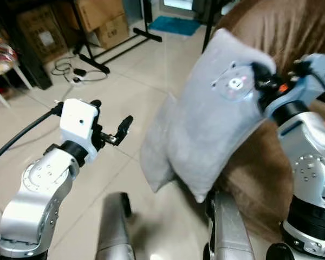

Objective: Move the pillow to the sofa from floor

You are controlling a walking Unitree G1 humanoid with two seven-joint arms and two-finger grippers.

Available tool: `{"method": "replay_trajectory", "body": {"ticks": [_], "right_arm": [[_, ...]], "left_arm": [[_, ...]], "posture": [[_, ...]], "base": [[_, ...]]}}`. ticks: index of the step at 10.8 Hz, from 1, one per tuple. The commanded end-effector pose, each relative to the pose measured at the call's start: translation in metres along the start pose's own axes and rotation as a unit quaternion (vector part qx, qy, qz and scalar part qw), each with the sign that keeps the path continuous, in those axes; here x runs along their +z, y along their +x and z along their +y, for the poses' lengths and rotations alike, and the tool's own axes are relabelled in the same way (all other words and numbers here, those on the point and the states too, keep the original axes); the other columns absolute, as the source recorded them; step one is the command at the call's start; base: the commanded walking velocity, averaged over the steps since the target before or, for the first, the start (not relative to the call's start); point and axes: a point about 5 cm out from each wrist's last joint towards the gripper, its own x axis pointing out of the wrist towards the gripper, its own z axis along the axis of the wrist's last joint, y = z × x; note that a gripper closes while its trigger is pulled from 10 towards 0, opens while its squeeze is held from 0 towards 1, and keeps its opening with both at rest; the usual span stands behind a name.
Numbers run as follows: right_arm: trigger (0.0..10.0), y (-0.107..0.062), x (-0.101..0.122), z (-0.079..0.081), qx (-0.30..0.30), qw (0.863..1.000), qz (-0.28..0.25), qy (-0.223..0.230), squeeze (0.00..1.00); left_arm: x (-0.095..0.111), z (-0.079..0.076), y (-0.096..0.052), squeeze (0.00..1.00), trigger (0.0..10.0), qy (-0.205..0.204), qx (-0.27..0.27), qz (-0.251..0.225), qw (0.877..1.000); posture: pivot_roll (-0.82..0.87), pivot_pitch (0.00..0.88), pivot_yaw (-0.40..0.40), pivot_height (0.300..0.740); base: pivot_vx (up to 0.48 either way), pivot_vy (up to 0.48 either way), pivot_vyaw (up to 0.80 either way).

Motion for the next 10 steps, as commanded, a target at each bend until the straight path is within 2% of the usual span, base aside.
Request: {"method": "replay_trajectory", "body": {"ticks": [1,3,4,5,7,8,10], "right_arm": [[10.0,-0.002,0.027,0.004,0.005,0.998,-0.064,-0.01,0.0],[10.0,0.001,0.047,0.003,-0.002,0.995,-0.095,-0.021,0.0],[10.0,0.001,0.049,0.003,-0.002,0.995,-0.095,-0.025,0.0],[10.0,0.001,0.042,0.002,-0.008,0.996,-0.084,-0.033,0.0],[10.0,0.002,0.01,0.003,-0.023,0.997,-0.049,-0.055,0.0],[10.0,0.005,-0.002,0.003,-0.031,0.997,-0.03,-0.064,0.0],[10.0,0.008,-0.007,0.003,-0.033,0.997,-0.019,-0.073,0.0]], "left_arm": [[0.005,0.004,0.003,0.04,10.0,0.014,0.007,-0.006,1.0],[0.011,0.01,0.004,0.04,10.0,0.047,0.012,-0.014,0.999],[0.011,0.011,0.003,0.04,10.0,0.052,0.011,-0.012,0.999],[0.009,0.012,0.004,0.04,10.0,0.055,0.009,-0.01,0.998],[-0.001,0.009,0.007,0.04,10.0,0.08,-0.002,0.001,0.997],[-0.008,0.007,0.006,0.04,10.0,0.079,0.001,0.01,0.997],[-0.011,0.009,0.004,0.04,10.0,0.077,0.012,0.013,0.997]], "posture": [[-0.04,0.016,0.068,0.577],[-0.04,0.008,0.069,0.612],[-0.04,0.008,0.069,0.622],[-0.03,0.01,0.069,0.637],[-0.03,0.016,0.063,0.672],[-0.02,0.02,0.055,0.692],[-0.02,0.029,0.034,0.717]], "base": [[0.0,0.0,0.0],[0.0,0.0,0.0],[0.0,0.0,0.0],[0.0,0.0,0.0],[0.0,0.0,0.0],[0.0,0.0,0.0],[0.0,0.0,0.0]]}}
